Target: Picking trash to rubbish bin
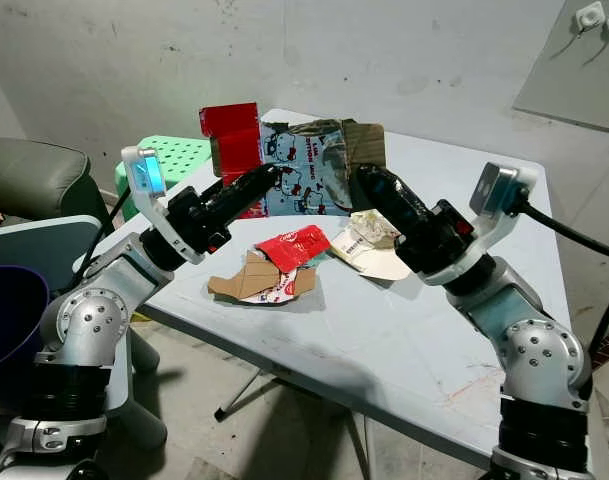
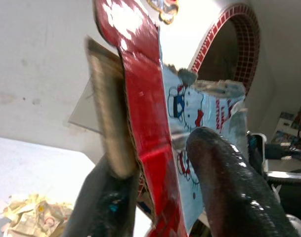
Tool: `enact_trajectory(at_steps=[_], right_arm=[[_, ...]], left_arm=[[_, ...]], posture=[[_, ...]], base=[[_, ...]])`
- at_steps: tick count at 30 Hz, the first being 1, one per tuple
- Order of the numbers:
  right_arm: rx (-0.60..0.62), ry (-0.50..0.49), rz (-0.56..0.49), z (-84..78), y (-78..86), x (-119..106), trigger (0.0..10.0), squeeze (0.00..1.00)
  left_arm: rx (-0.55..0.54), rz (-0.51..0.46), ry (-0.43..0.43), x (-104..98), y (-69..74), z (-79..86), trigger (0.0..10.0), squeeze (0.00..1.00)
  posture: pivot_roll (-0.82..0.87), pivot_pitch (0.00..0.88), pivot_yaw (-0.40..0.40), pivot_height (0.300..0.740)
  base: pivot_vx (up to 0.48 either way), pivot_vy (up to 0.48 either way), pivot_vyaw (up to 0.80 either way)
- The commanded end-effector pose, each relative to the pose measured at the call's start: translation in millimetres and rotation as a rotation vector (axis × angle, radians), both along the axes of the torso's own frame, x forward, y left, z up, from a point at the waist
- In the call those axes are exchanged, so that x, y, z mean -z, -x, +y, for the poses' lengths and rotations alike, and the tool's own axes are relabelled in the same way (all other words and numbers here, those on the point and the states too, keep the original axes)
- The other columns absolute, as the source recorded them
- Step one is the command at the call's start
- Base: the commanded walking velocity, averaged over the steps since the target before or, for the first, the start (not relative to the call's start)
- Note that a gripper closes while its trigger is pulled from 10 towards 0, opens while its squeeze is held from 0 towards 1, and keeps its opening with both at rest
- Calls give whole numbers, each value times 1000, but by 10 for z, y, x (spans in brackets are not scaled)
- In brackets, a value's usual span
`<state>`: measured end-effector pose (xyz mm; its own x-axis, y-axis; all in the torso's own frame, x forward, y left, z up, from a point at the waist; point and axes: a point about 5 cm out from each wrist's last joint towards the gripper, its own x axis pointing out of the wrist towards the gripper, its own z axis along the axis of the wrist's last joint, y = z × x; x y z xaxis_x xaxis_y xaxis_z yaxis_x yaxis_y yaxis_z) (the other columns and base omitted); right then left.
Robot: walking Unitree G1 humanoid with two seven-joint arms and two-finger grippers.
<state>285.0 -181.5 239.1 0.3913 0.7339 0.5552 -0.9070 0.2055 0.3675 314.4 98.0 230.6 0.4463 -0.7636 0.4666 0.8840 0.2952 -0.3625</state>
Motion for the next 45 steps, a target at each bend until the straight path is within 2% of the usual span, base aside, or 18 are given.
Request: enact_trajectory(at_steps=[1,11,27,28,29,30,45], right_arm=[[0,14,-26,-2,4,-44,10000,0],[16,18,-18,-36,-28,-28,10000,0],[7,14,-9,-36,-38,-18,10000,0],[0,10,-7,-36,-35,-16,10000,725],[-4,8,-7,-36,-33,-15,10000,725],[-2,9,-7,-40,-35,-14,10000,1000],[46,54,23,-50,-69,84,10000,1000]], left_arm=[[-4,-19,1,-52,23,36,0,0],[-19,-13,1,-59,39,109,0,0],[-13,-13,12,-74,44,114,0,0],[-13,-13,11,-73,44,116,0,0],[-13,-13,11,-74,44,117,0,0],[-14,-13,12,-77,42,119,0,0],[-34,-9,3,-61,30,151,0,0]], posture=[[-23,0,-61,740],[-17,0,-62,740],[-17,0,-62,740],[-17,0,-62,740],[-17,0,-62,740],[-17,0,-62,740],[-12,0,-62,740]], base=[[0,0,0],[0,0,0],[0,0,0],[0,0,0],[0,0,0],[0,0,0],[0,0,0]])
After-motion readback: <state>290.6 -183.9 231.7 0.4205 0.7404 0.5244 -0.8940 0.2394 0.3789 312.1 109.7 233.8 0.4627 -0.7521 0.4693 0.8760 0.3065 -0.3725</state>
